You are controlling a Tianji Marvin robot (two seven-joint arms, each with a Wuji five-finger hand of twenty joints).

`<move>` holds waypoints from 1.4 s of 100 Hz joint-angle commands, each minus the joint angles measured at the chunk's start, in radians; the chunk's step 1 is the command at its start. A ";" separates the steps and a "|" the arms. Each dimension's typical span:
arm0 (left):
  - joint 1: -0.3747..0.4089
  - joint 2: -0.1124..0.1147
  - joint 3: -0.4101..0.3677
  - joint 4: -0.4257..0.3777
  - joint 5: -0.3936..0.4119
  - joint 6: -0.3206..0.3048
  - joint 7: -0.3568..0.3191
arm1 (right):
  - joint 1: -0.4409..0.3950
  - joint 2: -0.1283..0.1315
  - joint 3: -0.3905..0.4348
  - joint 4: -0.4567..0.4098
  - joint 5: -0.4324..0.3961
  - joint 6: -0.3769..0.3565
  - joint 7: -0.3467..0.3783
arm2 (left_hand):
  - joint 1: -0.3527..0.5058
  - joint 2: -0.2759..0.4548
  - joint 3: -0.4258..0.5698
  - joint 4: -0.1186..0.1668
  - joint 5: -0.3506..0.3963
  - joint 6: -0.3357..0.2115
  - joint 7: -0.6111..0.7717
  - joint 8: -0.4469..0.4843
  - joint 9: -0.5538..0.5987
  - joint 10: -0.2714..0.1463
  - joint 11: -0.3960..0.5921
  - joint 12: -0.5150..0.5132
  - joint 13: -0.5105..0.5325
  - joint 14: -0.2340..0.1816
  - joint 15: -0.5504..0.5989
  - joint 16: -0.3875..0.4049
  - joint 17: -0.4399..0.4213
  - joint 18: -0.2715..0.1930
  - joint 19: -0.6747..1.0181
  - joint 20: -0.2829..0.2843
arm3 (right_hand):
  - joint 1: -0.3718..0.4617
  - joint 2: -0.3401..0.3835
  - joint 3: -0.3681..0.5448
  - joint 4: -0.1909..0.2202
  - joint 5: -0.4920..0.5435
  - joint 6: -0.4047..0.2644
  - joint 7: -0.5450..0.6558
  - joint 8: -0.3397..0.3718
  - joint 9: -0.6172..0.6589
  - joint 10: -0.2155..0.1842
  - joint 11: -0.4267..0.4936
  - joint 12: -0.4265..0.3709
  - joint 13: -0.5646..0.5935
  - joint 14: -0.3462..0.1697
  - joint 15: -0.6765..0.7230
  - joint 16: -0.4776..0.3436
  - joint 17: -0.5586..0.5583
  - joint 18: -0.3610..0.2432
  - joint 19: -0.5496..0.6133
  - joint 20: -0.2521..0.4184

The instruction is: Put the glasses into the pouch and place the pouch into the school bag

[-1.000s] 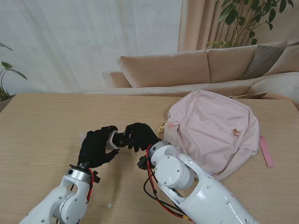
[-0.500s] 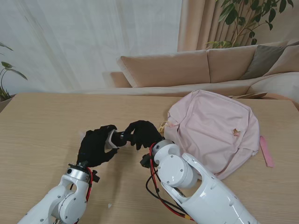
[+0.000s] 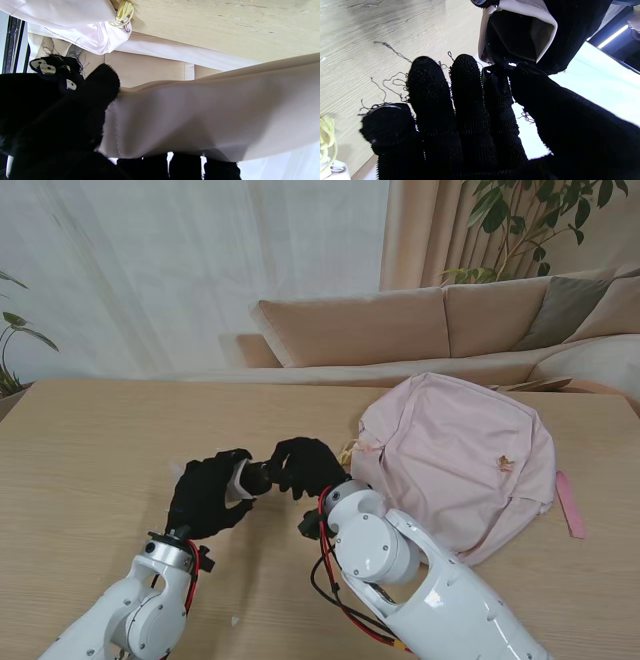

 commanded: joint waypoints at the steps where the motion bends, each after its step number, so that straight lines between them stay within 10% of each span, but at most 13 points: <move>1: 0.001 -0.006 0.006 -0.012 -0.001 -0.002 -0.017 | 0.000 -0.010 -0.010 0.004 0.002 -0.006 0.018 | 0.062 0.077 0.100 0.058 0.014 -0.045 0.038 -0.002 -0.041 0.008 0.004 -0.006 -0.014 -0.010 0.017 0.027 -0.004 -0.002 0.034 0.012 | 0.032 -0.027 0.019 -0.030 0.039 -0.016 0.023 0.011 0.059 -0.007 0.013 0.001 0.025 -0.027 0.033 0.020 0.033 0.011 0.048 0.000; 64: 0.005 -0.007 0.000 -0.015 0.000 0.005 -0.014 | -0.018 -0.002 0.008 -0.016 -0.018 0.009 0.021 | 0.063 0.077 0.101 0.058 0.014 -0.045 0.038 -0.002 -0.041 0.008 0.004 -0.006 -0.014 -0.011 0.017 0.027 -0.004 -0.001 0.034 0.013 | 0.031 -0.020 0.097 0.028 -0.026 -0.014 -0.037 -0.058 0.008 -0.014 0.032 0.008 0.023 -0.022 0.033 0.009 0.016 0.001 0.072 -0.001; 140: -0.004 -0.007 0.026 -0.021 0.000 0.014 -0.021 | 0.008 -0.010 -0.033 0.005 -0.011 -0.014 0.023 | 0.064 0.078 0.100 0.058 0.014 -0.044 0.037 -0.003 -0.041 0.009 0.003 -0.007 -0.014 -0.010 0.018 0.028 -0.004 -0.001 0.034 0.014 | 0.059 -0.065 0.165 0.045 0.045 -0.080 0.030 0.212 0.053 0.012 0.078 0.050 0.025 -0.030 0.133 0.044 0.091 0.001 0.093 -0.018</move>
